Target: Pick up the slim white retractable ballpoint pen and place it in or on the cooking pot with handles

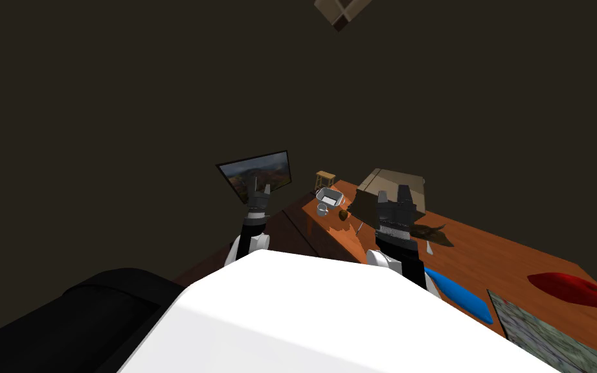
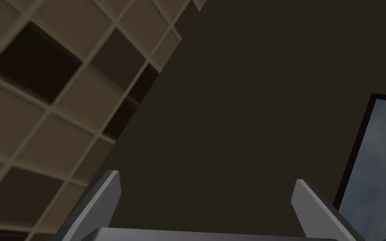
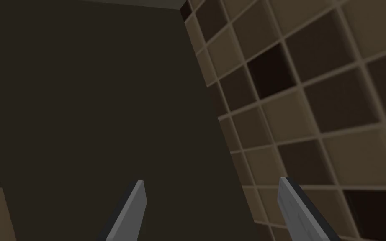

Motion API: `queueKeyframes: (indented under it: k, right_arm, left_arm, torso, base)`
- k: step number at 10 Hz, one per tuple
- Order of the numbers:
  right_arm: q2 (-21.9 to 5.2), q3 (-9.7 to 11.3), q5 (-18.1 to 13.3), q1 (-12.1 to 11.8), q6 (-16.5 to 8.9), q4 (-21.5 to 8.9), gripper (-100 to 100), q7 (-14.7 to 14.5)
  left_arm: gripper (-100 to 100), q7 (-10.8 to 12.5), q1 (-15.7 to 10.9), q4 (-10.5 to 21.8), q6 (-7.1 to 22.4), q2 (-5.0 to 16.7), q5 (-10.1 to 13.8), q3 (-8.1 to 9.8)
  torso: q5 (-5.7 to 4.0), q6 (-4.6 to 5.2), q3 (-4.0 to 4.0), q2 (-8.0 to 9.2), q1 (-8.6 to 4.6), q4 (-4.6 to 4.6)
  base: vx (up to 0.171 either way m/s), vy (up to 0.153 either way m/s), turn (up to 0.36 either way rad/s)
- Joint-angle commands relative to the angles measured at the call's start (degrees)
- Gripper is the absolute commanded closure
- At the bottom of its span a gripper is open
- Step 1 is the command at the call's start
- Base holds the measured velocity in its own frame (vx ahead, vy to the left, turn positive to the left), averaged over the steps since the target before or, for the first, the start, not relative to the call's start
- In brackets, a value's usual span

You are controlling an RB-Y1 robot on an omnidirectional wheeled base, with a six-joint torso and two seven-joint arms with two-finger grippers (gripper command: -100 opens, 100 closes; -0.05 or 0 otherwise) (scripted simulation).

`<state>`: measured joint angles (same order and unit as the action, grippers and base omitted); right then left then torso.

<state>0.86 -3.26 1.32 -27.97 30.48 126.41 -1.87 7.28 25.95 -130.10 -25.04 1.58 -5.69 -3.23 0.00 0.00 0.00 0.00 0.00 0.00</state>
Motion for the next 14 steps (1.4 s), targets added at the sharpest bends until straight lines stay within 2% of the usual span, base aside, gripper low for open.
queueKeyframes:
  k: [1,4,7,8,9,10,12,13,14]
  right_arm:
    - [-1.9,-0.3,0.1,0.4,-0.8,-0.9,-100,0.8]
    - [-6.0,-1.6,0.5,2.2,-3.9,-4.5,-100,3.8]
    - [-9.5,-3.7,1.4,5.0,-8.7,-10.1,-100,8.5]
    - [-9.5,-3.7,1.4,5.0,-9.1,-10.3,-100,8.7]
    - [-10.5,-4.6,1.8,6.1,-11.2,-12.2,-100,10.8]
    - [-10.5,-4.6,1.8,6.1,-11.2,-12.7,-100,10.8]
    - [-12.4,-6.7,2.6,8.6,-15.2,-17.0,-100,14.5]
    - [-12.4,-6.7,2.6,8.6,-15.9,-18.0,-100,15.3]
    - [-13.2,-7.8,3.1,9.9,-18.4,-19.7,-100,17.6]
  left_arm:
    - [0,0.0,0.0,0.0,0.0,0.0,0.0,0.00]
    - [0,0.0,0.0,0.0,0.0,0.0,0.0,-0.01]
    - [0,0.0,0.0,0.0,0.0,0.0,0.0,-0.01]
    - [0,0.0,0.0,0.0,0.0,0.0,0.0,-0.01]
    - [0,0.0,0.0,0.0,0.0,0.0,0.0,0.00]
    - [0,0.0,0.0,0.0,0.0,0.0,0.0,0.00]
    - [0,0.0,0.0,0.0,0.0,0.0,0.0,0.00]
    - [0,0.0,0.0,0.0,0.0,0.0,0.0,0.00]
    - [0,0.0,0.0,0.0,0.0,0.0,0.0,0.00]
  torso:
    - [0.00,0.00,0.00,0.00,0.00,0.00]
    - [0.06,0.00,0.10,0.17,0.26,0.04]
    - [0.06,0.00,0.02,0.03,0.28,0.01]
    - [0.06,0.00,0.00,0.01,0.26,0.00]
    - [0.05,0.00,0.00,0.00,0.18,0.00]
    - [0.03,0.00,-0.01,-0.01,0.14,0.00]
    - [0.03,0.00,-0.04,-0.06,0.14,-0.01]
    - [0.05,0.01,-0.05,-0.09,0.22,-0.02]
    - [0.05,-0.01,-0.04,-0.08,0.19,-0.02]
  base:
    - [-0.027,0.046,-0.015]
    - [-0.042,0.077,-0.046]
    - [-0.009,0.079,-0.065]
    - [-0.004,0.045,-0.019]
    - [-0.005,0.037,-0.036]
    - [0.004,0.035,-0.028]
    - [0.013,0.059,-0.067]
    - [0.013,0.054,-0.023]
    - [0.011,0.049,-0.039]
